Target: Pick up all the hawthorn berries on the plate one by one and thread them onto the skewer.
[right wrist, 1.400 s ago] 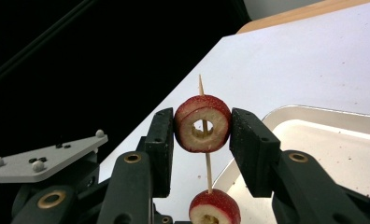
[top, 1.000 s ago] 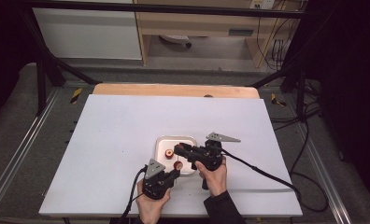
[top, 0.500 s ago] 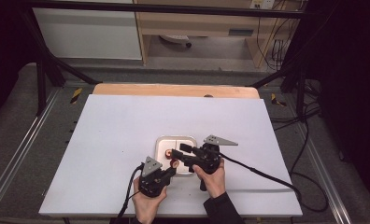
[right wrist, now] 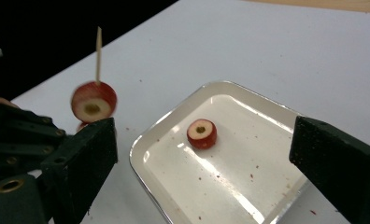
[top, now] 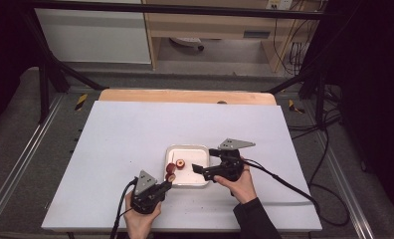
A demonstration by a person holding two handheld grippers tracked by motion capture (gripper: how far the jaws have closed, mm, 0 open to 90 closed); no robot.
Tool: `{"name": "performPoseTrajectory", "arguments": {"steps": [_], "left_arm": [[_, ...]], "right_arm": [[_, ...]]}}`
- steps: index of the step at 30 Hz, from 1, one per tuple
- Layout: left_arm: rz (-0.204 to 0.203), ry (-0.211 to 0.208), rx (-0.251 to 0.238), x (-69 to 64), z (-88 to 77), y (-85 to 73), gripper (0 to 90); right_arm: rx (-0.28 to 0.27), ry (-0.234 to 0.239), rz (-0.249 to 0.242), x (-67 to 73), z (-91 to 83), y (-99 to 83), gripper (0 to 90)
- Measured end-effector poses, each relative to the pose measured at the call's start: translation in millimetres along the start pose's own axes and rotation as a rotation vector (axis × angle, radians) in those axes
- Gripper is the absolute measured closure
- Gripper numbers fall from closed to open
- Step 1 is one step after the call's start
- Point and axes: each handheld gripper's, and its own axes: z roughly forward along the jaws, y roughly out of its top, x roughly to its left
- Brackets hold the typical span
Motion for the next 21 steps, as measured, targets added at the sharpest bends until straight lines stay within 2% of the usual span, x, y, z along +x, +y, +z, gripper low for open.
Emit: {"name": "performPoseTrajectory", "arguments": {"steps": [2,5,10,17,21], "left_arm": [[0.003,-0.009,-0.014,4.4,-2.3,0.1,88.6],[-0.002,0.01,0.001,7.7,-7.8,-1.0,88.6],[-0.008,0.015,0.009,14.1,-11.8,-3.4,88.6],[-0.018,0.029,0.014,22.7,-14.4,-6.7,88.5],[-0.021,0.029,0.014,25.8,-15.7,-7.6,88.5]], "right_arm": [[0.04,-0.023,-0.017,-1.3,2.1,1.7,8.4],[0.111,-0.05,-0.056,-0.2,8.9,5.9,8.4],[0.201,-0.066,-0.095,3.5,26.1,13.6,8.4],[0.304,-0.062,-0.133,4.7,48.8,27.0,10.0],[0.383,-0.054,-0.193,5.4,62.4,32.5,14.8]]}}
